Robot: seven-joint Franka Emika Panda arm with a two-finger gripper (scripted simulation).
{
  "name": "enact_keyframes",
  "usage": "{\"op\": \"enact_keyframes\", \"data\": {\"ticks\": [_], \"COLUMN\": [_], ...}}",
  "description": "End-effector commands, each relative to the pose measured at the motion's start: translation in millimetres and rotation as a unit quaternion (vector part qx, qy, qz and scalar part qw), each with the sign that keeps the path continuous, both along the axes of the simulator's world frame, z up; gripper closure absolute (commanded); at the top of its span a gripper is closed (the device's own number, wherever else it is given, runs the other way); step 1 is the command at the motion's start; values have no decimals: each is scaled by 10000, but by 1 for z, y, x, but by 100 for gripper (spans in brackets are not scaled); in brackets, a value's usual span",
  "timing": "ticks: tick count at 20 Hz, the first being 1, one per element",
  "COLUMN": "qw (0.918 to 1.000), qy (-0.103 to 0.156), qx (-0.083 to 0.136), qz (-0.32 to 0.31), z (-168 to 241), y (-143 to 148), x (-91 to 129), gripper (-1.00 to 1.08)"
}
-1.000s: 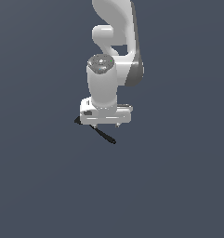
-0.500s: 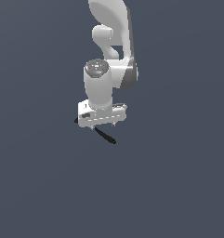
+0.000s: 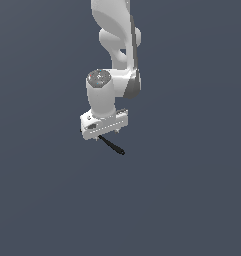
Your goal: Pick up the object and move it to a goal position.
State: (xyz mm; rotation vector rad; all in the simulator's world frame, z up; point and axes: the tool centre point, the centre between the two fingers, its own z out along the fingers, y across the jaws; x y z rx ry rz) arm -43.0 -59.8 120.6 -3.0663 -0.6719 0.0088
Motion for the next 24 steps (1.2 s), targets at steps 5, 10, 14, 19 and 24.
{"op": "enact_keyframes", "data": {"ticks": [5, 10, 14, 19, 24], "qw": [9969, 9903, 9832, 9747, 9685], "qy": [-7, -12, -17, -24, -28], "qx": [-10, -11, -9, -4, 0], "qz": [787, 1386, 1825, 2234, 2491], "z": [-17, -30, -39, -47, -51], "y": [-12, -20, -25, -30, -32], "x": [-17, -31, -41, -51, -57], "gripper": [-92, -92, -92, -92, -92]}}
